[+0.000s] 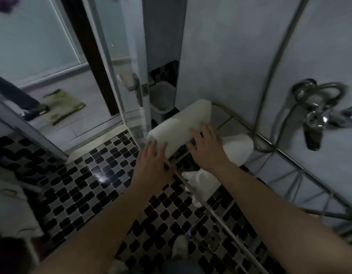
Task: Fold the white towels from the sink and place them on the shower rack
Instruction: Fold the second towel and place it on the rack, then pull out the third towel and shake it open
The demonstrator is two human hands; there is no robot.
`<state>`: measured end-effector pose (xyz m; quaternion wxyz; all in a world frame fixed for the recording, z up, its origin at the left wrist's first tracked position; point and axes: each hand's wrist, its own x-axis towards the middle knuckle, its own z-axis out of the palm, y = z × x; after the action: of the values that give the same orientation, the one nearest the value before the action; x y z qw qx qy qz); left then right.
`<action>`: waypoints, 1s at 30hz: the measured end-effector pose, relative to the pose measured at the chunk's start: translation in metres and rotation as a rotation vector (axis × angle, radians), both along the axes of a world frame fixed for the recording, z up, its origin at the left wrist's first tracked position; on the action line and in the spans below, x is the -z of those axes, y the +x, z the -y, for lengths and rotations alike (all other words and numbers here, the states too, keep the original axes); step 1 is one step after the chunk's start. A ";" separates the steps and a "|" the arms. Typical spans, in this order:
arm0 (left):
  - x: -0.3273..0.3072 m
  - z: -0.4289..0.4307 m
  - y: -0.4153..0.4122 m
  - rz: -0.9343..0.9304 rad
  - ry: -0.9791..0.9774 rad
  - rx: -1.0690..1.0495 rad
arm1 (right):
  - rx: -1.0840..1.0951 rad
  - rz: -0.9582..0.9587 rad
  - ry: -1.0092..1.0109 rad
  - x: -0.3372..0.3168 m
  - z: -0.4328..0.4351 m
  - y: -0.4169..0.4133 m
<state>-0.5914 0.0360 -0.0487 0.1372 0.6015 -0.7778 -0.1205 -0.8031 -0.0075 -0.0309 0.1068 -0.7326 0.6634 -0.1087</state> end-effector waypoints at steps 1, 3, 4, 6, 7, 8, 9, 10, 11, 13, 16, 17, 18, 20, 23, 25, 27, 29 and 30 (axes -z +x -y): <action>-0.003 -0.001 0.012 -0.006 -0.019 -0.004 | -0.016 -0.006 0.001 -0.004 -0.002 0.013; -0.012 -0.007 0.053 -0.011 -0.050 -0.033 | -0.070 -0.028 -0.015 -0.014 -0.006 0.058; -0.014 -0.007 0.066 -0.004 -0.061 -0.053 | -0.090 -0.028 -0.021 -0.018 -0.008 0.074; -0.018 -0.013 0.109 0.008 -0.046 -0.140 | -0.160 -0.031 -0.050 -0.028 -0.011 0.123; -0.018 -0.014 0.126 0.007 -0.028 -0.181 | -0.194 -0.031 -0.058 -0.030 -0.013 0.141; -0.017 -0.017 0.151 0.001 -0.016 -0.227 | -0.237 -0.031 -0.063 -0.034 -0.014 0.167; -0.016 -0.021 0.171 -0.012 -0.009 -0.264 | -0.274 -0.032 -0.061 -0.036 -0.016 0.187; -0.017 -0.026 0.198 -0.028 -0.004 -0.305 | -0.314 -0.033 -0.067 -0.038 -0.017 0.214; -0.018 -0.030 0.215 -0.036 -0.002 -0.334 | -0.341 -0.035 -0.073 -0.040 -0.018 0.231; -0.022 -0.042 0.261 -0.034 -0.017 -0.403 | -0.402 -0.035 -0.094 -0.043 -0.021 0.280; -0.028 -0.064 0.327 -0.024 -0.030 -0.504 | -0.496 -0.012 -0.106 -0.047 -0.024 0.350; -0.027 -0.075 0.353 -0.020 -0.031 -0.554 | -0.534 -0.003 -0.103 -0.048 -0.026 0.379; -0.027 -0.080 0.369 -0.018 -0.039 -0.585 | -0.555 0.003 -0.105 -0.048 -0.026 0.394; -0.024 -0.097 0.403 -0.018 -0.033 -0.658 | -0.610 0.006 -0.093 -0.047 -0.030 0.434; -0.017 -0.118 0.439 -0.028 -0.004 -0.768 | -0.691 0.005 -0.060 -0.042 -0.036 0.487; -0.013 -0.130 0.457 -0.020 0.036 -0.820 | -0.763 0.003 -0.034 -0.035 -0.039 0.518; -0.008 -0.138 0.472 -0.020 0.065 -0.866 | -0.844 0.011 -0.012 -0.027 -0.041 0.543; -0.001 -0.148 0.489 -0.039 0.091 -0.950 | -0.930 -0.004 0.015 -0.016 -0.041 0.572; 0.005 -0.153 0.500 -0.047 0.108 -1.002 | -0.973 -0.014 0.035 -0.009 -0.039 0.591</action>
<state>-0.0917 0.1891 -0.0541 0.1642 0.9044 -0.3827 -0.0934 -0.2117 0.0310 -0.0224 0.1531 -0.9565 0.2465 -0.0299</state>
